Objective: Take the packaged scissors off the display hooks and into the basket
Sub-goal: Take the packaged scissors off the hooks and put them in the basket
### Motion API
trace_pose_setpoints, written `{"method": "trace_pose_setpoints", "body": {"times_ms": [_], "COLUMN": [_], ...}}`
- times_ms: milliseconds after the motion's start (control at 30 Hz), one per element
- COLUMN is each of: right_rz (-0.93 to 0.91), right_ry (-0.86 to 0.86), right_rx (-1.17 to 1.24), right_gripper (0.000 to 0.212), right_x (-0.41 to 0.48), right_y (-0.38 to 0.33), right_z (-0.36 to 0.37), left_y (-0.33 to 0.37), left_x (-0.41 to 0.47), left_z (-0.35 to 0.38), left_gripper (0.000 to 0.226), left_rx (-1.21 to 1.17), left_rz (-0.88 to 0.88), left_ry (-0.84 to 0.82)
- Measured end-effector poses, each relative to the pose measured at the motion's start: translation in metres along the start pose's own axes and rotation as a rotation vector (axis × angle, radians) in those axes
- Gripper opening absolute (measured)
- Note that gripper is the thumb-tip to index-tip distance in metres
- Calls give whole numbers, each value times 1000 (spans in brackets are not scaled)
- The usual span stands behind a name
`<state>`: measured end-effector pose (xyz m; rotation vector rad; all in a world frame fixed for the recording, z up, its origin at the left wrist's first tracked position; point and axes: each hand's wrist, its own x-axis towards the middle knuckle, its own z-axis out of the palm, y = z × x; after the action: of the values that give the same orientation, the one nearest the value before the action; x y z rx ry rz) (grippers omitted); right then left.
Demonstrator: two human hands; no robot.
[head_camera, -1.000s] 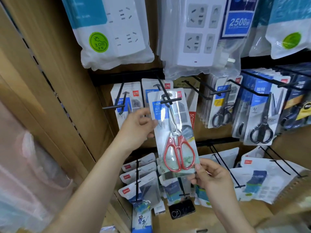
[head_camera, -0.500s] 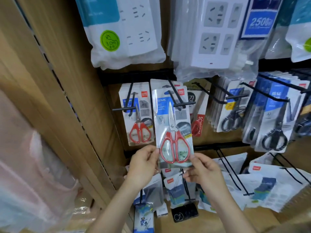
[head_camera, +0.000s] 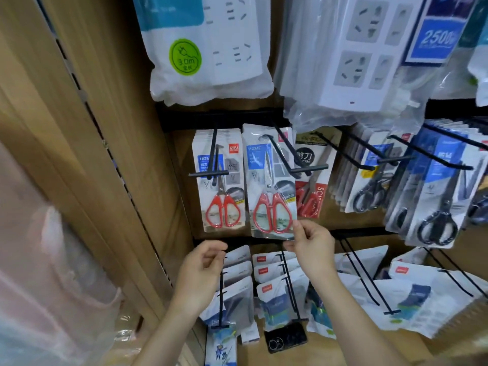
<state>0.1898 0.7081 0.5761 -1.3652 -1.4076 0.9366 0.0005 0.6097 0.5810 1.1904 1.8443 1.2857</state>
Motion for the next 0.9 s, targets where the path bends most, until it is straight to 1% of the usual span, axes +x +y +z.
{"method": "trace_pose_setpoints", "body": {"times_ms": [100,233,300,367,433,500,567,633,667,800,900], "right_rz": [-17,-10,-20,-39,-47,-36,-37,-76,-88,-123,-177], "right_ry": [-40,-99,-76,-60,-91,-166,-256,-341,-394,-676,-873], "right_rx": [-125,-492,-582,-525,-351,-167,-75,-35,-18,-44,-63], "right_gripper": [24,27,28,29,27,19,16,18,18,20,20], "right_x": [13,28,26,18,7,-8,-23,-39,-46,-75,-99], "right_y": [1,-10,-15,-16,-14,-13,-9,-5,-3,4,7], "right_z": [8,7,0,-11,-21,-30,-37,-42,-42,-36,-25], "left_y": [-8,-19,-22,-21,-18,-16,-15,-13,-12,-13,-26], "left_x": [-10,-24,-30,-38,-46,-55,-66,-82,-93,-149,-200], "left_z": [-8,-16,-17,-16,-14,-11,-8,-3,-2,3,1], "left_gripper": [27,35,33,30,26,25,30,33,32,29,33], "left_rx": [23,59,57,38,4,-49,-91,-118,-131,-86,-77], "left_rz": [-21,-43,-47,-25,-9,-11,-7,-18,-30,-100,-200], "left_ry": [-8,-19,-11,19,65,115,166,243,285,442,616]}}
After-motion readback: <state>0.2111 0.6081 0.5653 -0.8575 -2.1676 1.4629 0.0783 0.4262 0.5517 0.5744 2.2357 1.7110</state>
